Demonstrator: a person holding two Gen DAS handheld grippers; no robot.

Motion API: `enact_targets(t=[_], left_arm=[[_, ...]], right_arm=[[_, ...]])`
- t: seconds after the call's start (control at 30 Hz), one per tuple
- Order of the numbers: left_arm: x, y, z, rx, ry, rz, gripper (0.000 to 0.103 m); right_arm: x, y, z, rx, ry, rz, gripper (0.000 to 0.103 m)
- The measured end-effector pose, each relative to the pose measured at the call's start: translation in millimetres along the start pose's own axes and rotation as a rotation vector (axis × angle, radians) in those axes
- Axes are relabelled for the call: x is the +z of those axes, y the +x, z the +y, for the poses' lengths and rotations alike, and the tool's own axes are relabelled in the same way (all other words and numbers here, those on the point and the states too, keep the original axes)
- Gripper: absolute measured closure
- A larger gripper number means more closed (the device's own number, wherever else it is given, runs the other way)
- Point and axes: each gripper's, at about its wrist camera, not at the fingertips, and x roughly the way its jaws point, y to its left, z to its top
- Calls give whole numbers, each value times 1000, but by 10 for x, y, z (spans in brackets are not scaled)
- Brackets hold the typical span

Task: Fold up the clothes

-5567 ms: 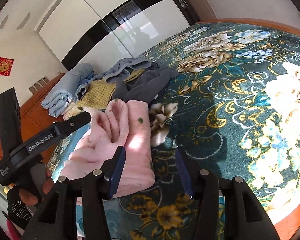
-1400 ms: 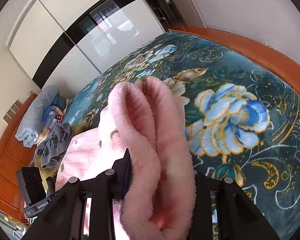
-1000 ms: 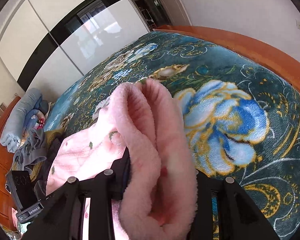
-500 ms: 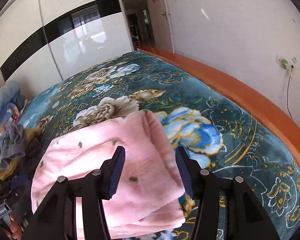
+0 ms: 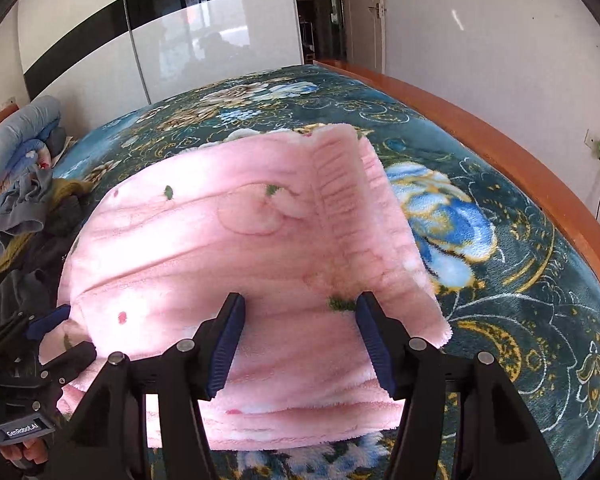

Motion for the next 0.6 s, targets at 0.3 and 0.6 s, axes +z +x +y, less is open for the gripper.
enact_targets(t=[0.3,0.6], left_arm=[[-434,-385,-47,143,-79,-7,32],[-754,-243,-67,292,-131,99,15]], right_arm=[[-363,-479,190,43,-10,-20,43],[-768,-398,376,31,-62,80,43]])
